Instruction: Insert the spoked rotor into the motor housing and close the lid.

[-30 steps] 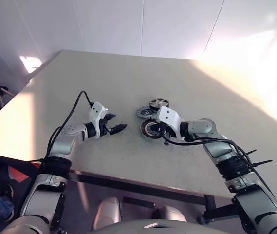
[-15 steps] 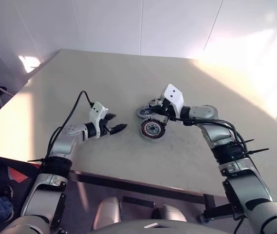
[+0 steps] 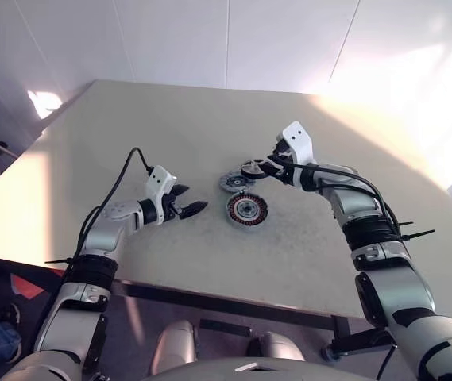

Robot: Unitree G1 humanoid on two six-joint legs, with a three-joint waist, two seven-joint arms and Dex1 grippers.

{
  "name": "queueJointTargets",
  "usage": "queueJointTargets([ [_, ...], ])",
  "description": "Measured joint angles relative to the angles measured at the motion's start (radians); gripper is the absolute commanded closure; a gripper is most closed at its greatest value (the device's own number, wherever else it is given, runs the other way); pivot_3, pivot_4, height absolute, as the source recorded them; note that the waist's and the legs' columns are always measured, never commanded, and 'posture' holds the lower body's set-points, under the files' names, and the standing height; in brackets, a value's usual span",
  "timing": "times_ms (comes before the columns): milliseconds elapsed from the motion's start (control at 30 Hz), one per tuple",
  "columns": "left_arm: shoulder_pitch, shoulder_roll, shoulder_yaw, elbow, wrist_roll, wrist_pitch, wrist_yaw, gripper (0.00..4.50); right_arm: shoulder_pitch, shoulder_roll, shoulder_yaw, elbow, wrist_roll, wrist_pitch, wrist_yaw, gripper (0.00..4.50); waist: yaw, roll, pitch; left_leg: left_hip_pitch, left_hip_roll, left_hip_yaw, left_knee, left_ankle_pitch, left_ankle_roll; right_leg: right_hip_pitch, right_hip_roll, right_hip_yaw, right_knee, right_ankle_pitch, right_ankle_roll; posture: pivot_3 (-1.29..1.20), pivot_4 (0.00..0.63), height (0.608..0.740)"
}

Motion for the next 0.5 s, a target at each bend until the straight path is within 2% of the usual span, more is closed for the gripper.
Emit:
queueJointTargets([
  [167,0.0,-0.002,0.0,0.0,0.001,0.0,0.001,0.0,-0.032,-0.018,-0.001,0.072,-0.029,-0.038,-0.032,2.61,-0.003,0.0,0.0,0.0,0.0,0.0,0.0,0.0,0.0,0.0,0.0,0.0,0.0,0.0,0.0,0.0,0.0,0.74],
  [500,0.003,-0.004,0.001,0.0,0.003,0.0,0.004,0.0,-0.072,0.013,-0.017,0.217,-0.037,-0.069,-0.064,2.61,-0.004,0.0,0.0,-0.001,0.0,0.0,0.0,0.0,0.0,-0.001,0.0,0.0,0.0,0.0,0.0,0.0,0.0,0.74],
])
